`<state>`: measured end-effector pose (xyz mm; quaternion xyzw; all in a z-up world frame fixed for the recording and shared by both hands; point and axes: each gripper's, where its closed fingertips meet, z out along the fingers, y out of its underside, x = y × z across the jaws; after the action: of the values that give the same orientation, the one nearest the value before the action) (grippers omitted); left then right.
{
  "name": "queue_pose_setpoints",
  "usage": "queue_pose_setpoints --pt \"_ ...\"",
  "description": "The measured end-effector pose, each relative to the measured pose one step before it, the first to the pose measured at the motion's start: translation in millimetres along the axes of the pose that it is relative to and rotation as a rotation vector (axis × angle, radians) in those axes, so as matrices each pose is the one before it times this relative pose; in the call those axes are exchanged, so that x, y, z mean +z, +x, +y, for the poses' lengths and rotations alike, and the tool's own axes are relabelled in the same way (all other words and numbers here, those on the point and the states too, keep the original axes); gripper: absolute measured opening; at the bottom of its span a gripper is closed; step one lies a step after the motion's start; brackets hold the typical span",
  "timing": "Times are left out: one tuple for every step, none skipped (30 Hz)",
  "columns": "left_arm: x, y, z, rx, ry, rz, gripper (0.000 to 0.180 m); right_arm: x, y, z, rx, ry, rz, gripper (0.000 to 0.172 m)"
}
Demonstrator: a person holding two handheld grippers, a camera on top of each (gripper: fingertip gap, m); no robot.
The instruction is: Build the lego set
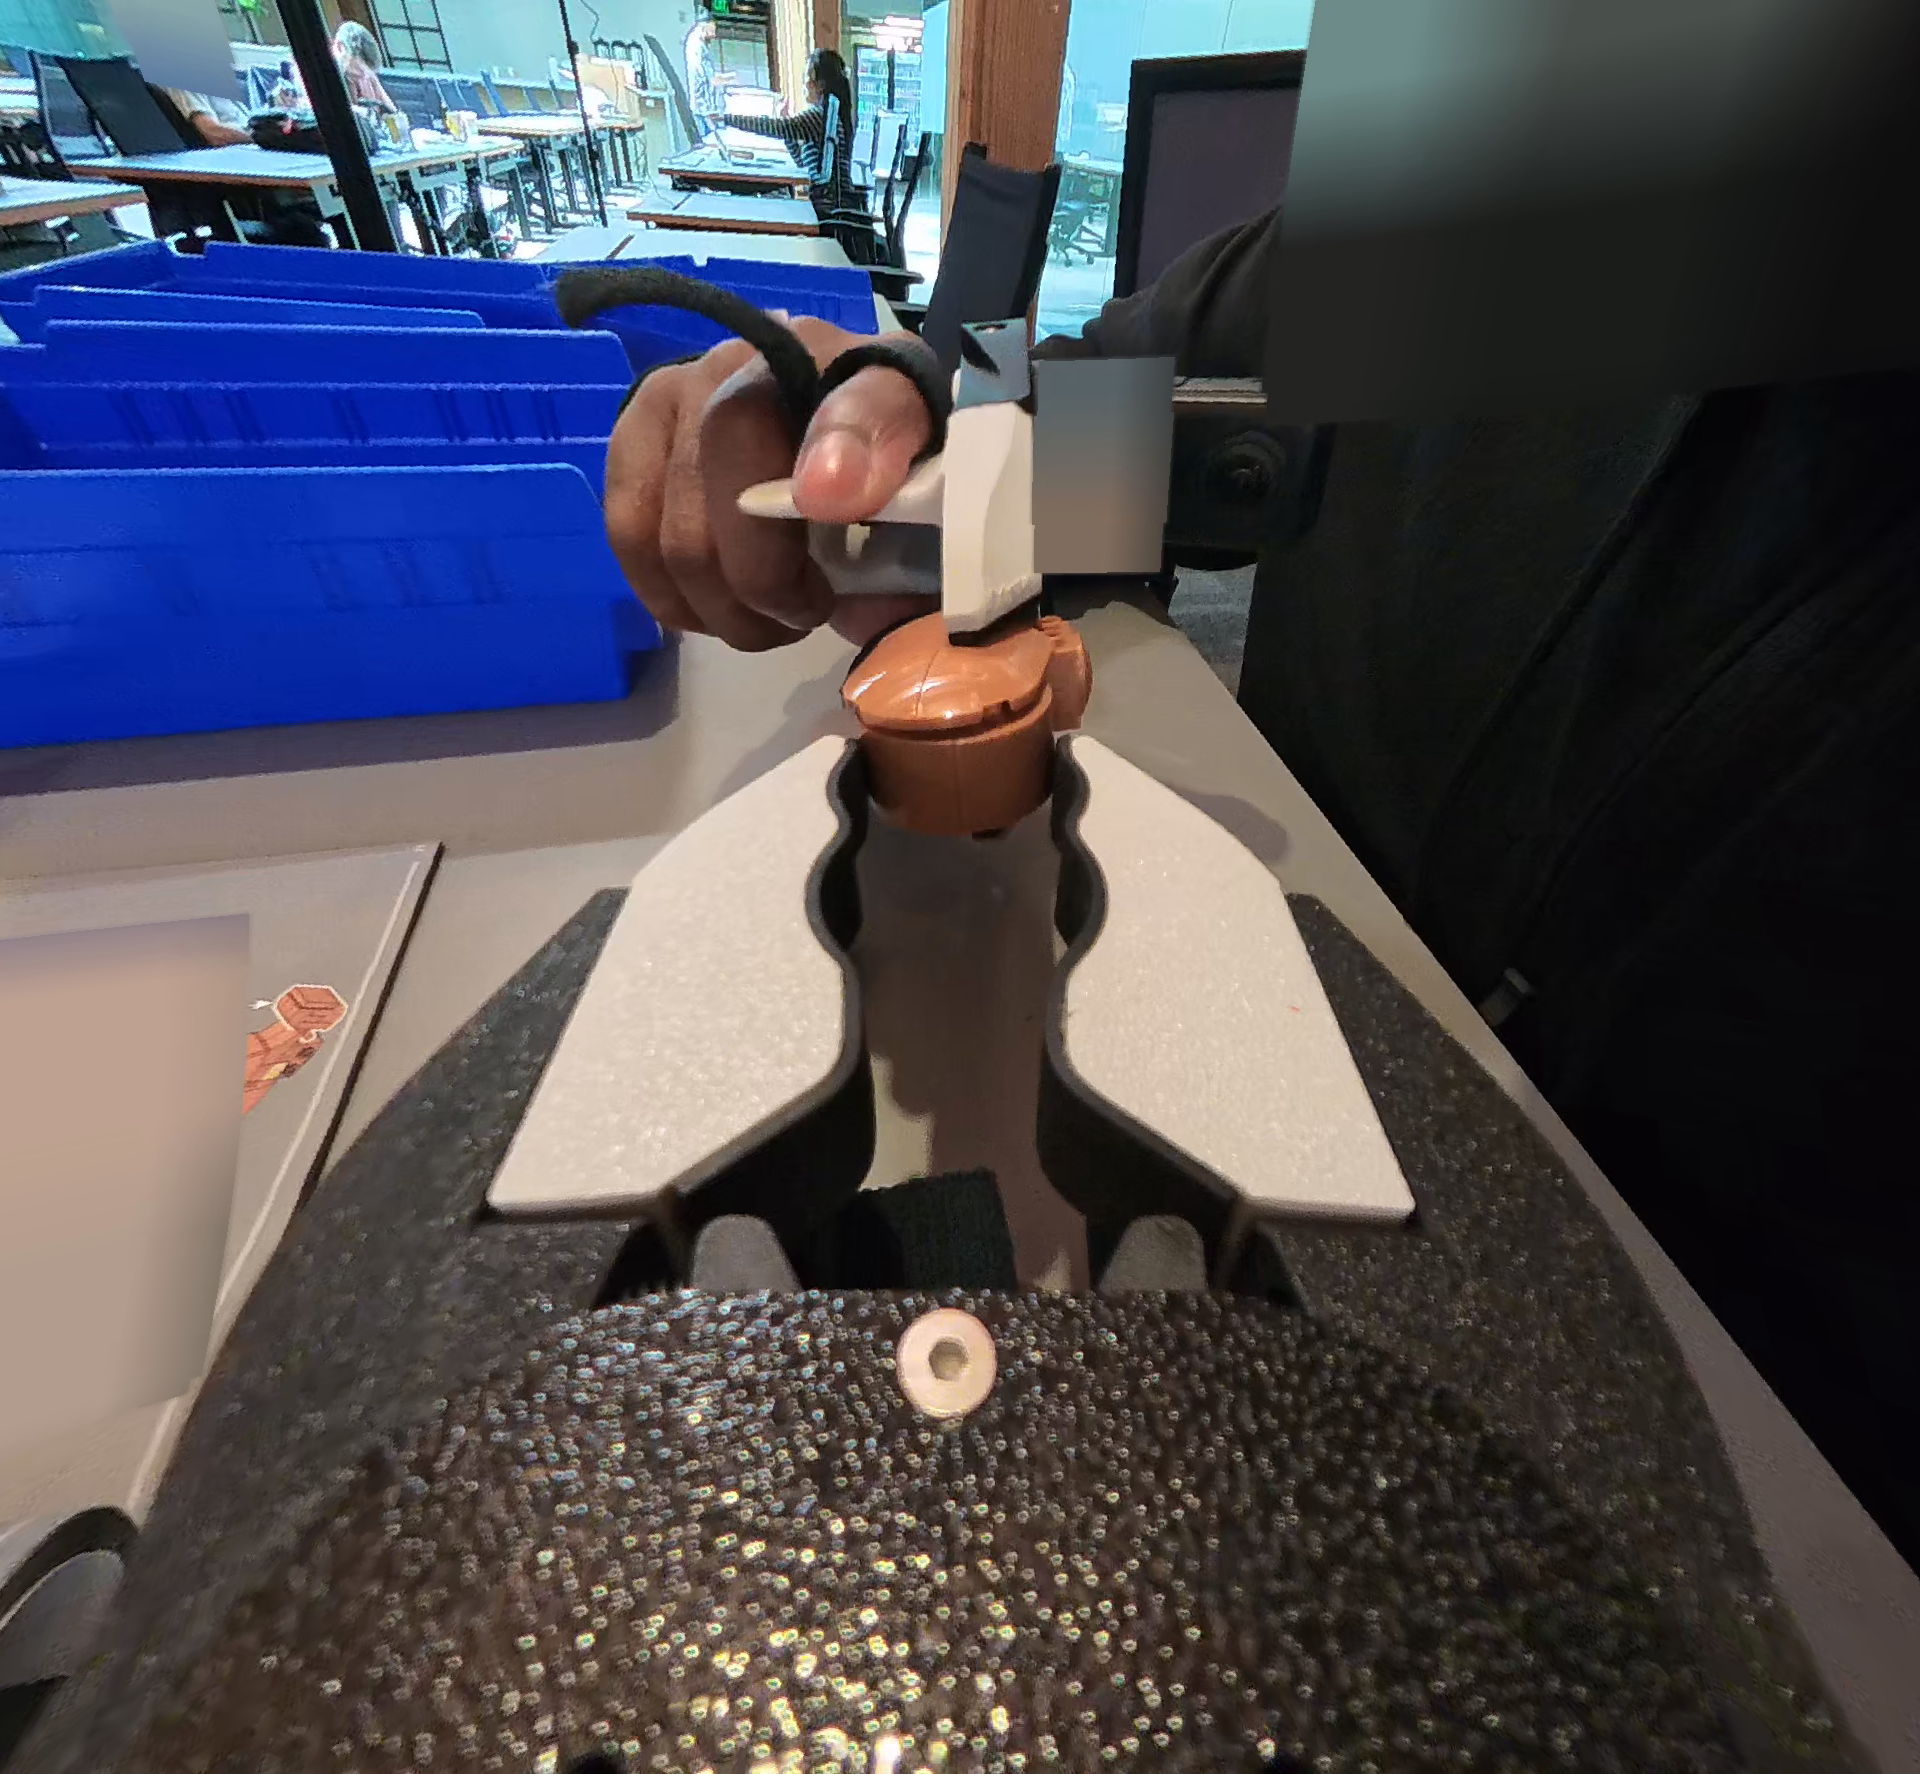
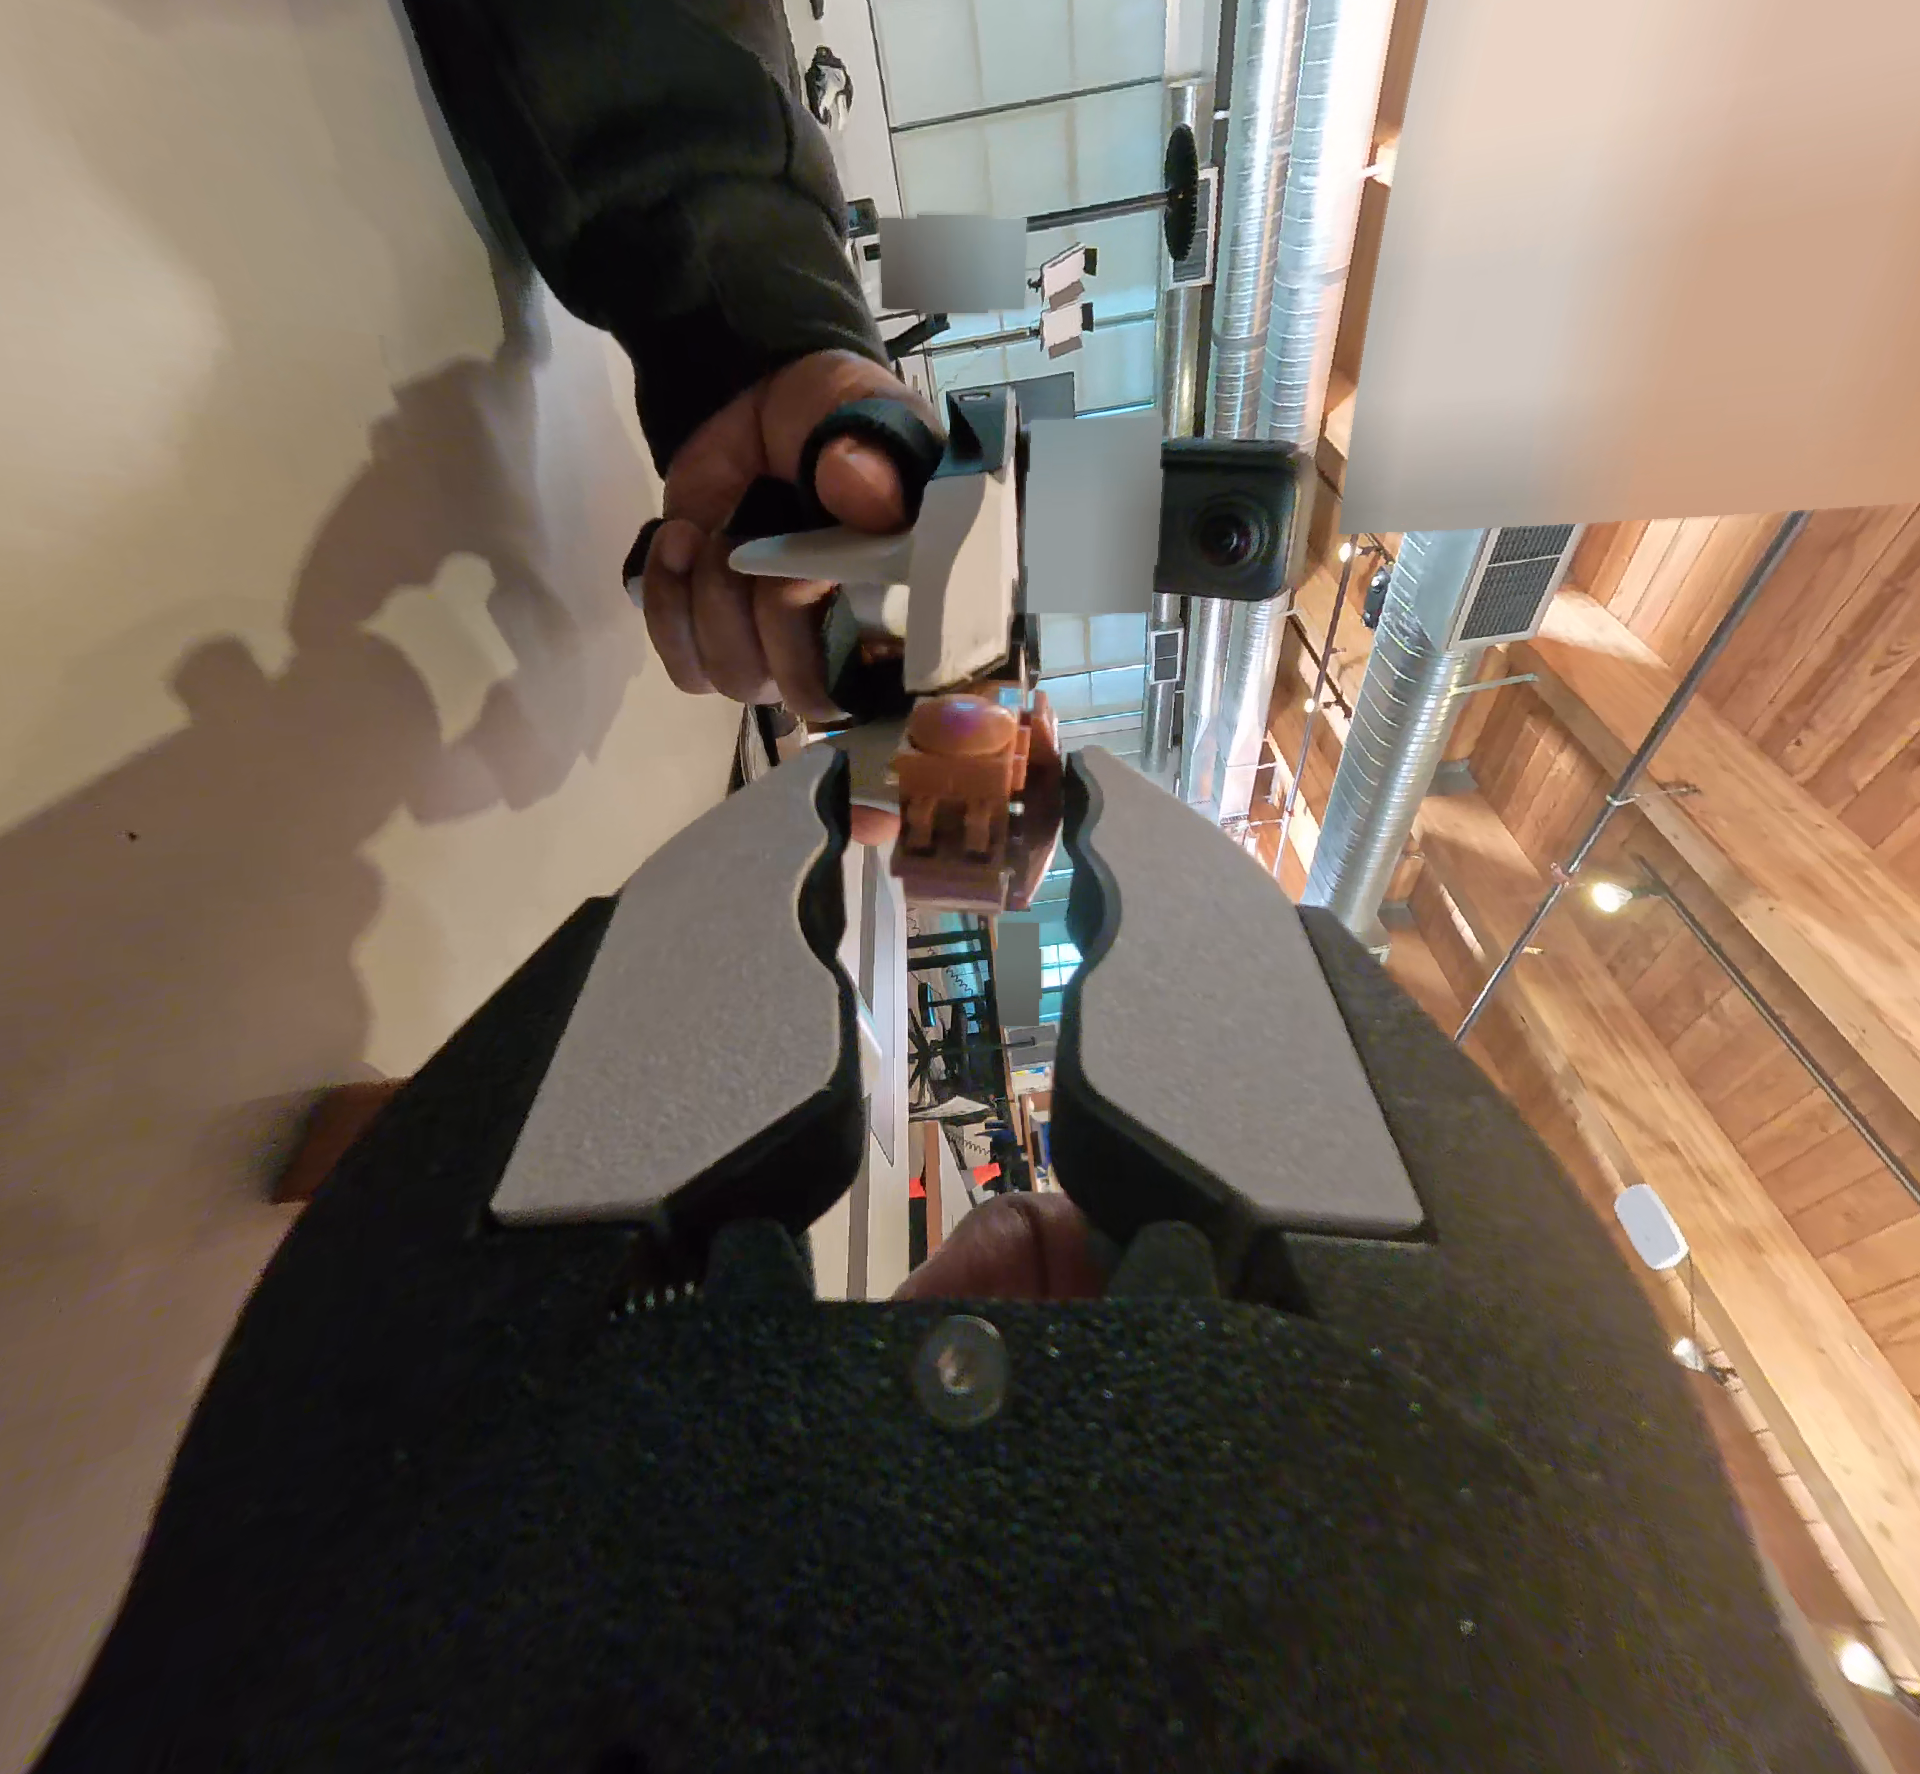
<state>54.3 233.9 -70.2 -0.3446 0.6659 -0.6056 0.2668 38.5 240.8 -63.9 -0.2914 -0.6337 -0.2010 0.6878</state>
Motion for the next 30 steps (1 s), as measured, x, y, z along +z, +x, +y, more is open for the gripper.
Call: queue_pose_setpoints --pt "-0.02 0.65 -0.46 -0.0001 0.0055 0.0043 0.034 -0.02 0.16 -0.28 -0.0019 0.0005 0.0004 0.039" --pt "0.23 0.42 -0.43 0.0011 0.0051 0.003 0.034 0.02 0.17 -0.08 -0.0025 -0.0009 0.001 0.04" --pt "0.18 0.5 -0.61 0.0015 0.0066 0.0028 0.034 -0.15 0.33 -0.2 -0.0015 0.0008 0.001 0.041" --pt "0.17 0.72 -0.72 0.001 0.0092 0.004 0.034 -0.17 0.5 -0.19 0.0008 0.0004 0.0013 0.042" --pt "0.21 0.57 -0.67 0.0007 0.0086 0.0042 0.033 -0.21 0.93 0.18 0.0013 -0.001 0.0031 0.042" --pt "0.2 0.39 -0.67 0.0014 0.0086 0.0021 0.034 -0.2 0.91 0.36 0.0018 -0.0018 0.0032 0.042" --pt "0.28 0.23 -0.94 0.002 0.0099 0.0011 0.034 -0.39 0.87 -0.09 0.003 0.0013 0.0027 0.042" --pt "0.32 0.22 -0.92 0.0019 0.0097 0.0004 0.034 -0.28 0.87 0.09 0.0048 0.0008 0.002 0.043" --pt "0.24 -0.04 -0.79 0.0018 0.0094 -0.001 0.034 -0.29 0.8 -0.02 0.0043 0.0006 0.0021 0.043" --pt "0.25 0.14 -0.9 0.0022 0.0088 -0.0001 0.034 -0.34 0.46 0.02 0.0029 0.0012 0.0009 0.043" --pt "0.22 0.04 -0.63 0.0034 0.0066 -0.0014 0.034 -0.25 0.24 0.03 0.0014 0.0003 0.0001 0.044" --pt "0.17 -0.17 -0.14 0.0025 0.0027 -0.002 0.034 -0.28 0.11 0.0 0.0013 0.0011 -0.0003 0.044" --pt "0.13 -0.18 0.09 0.0007 0.0009 -0.0015 0.034 -0.25 0.15 -0.24 0.001 0.0024 -0.0001 0.044" --pt "0.13 -0.41 0.09 0.0011 0.0008 -0.0031 0.034 -0.16 0.07 -0.33 0.0007 0.0027 0.0 0.044" --pt "-0.08 -0.7 -0.03 0.0024 0.0018 -0.0044 0.034 -0.11 -0.23 -0.25 -0.0019 0.0015 -0.0013 0.045" --pt "-0.25 -0.93 0.06 -0.0003 0.0011 -0.0053 0.034 -0.09 -0.46 0.13 -0.0048 0.0001 -0.0025 0.045" --pt "-0.2 -1.07 0.13 -0.0016 0.0004 -0.0055 0.034 -0.09 -0.69 0.19 -0.0058 -0.0009 -0.0047 0.046" --pt "-0.21 -0.66 -0.02 0.001 0.0018 -0.0037 0.034 -0.09 -0.41 0.11 -0.0043 0.0 -0.0034 0.047" --pt "-0.17 -0.64 0.07 0.0041 0.0011 -0.0051 0.034 -0.44 0.16 0.23 -0.0027 0.0 -0.0014 0.047" --pt "-0.22 -0.54 -0.48 0.0051 0.0039 -0.0053 0.034 -0.61 0.86 0.84 -0.0009 -0.0021 -0.0001 0.047" --pt "-0.27 -1.01 -0.72 0.0042 0.005 -0.0082 0.034 -0.72 1.2 1.48 0.0036 -0.0033 0.0006 0.048" --pt "-0.47 -1.37 -0.74 0.0049 0.0051 -0.0098 0.034 -1.09 1.46 2.07 0.0097 -0.0042 0.0022 0.048" --pt "-0.79 -1.9 -0.86 0.0074 0.006 -0.0137 0.034 -1.49 2.09 2.11 0.0172 -0.0031 0.0052 0.049" --pt "-0.82 -2.03 -0.34 0.0075 0.0034 -0.0135 0.034 -1.46 2.08 1.36 0.0221 0.0008 0.0061 0.049" --pt "-0.63 -1.81 -0.18 0.0059 0.0029 -0.0123 0.034 -1.46 1.35 0.92 0.0206 0.0014 0.0022 0.049" --pt "-0.34 -1.59 -0.3 0.0043 0.0046 -0.0106 0.034 -1.25 1.46 0.47 0.0202 0.0019 0.0008 0.05" --pt "-0.33 -1.67 -0.36 0.0061 0.0057 -0.0123 0.034 -1.41 1.93 -0.02 0.027 0.004 0.0018 0.05" --pt "-0.26 -1.5 -0.04 0.0077 0.004 -0.0109 0.034 -1.67 2.48 -0.13 0.0419 0.006 0.0021 0.05" --pt "-0.48 -1.82 0.3 0.0126 0.0005 -0.0141 0.033 -2.31 3.25 0.22 0.0629 0.0069 0.0033 0.051" --pt "-0.67 -2.4 0.54 0.0161 -0.0009 -0.0188 0.033 -2.95 3.78 0.59 0.0848 0.0097 0.0027 0.051"
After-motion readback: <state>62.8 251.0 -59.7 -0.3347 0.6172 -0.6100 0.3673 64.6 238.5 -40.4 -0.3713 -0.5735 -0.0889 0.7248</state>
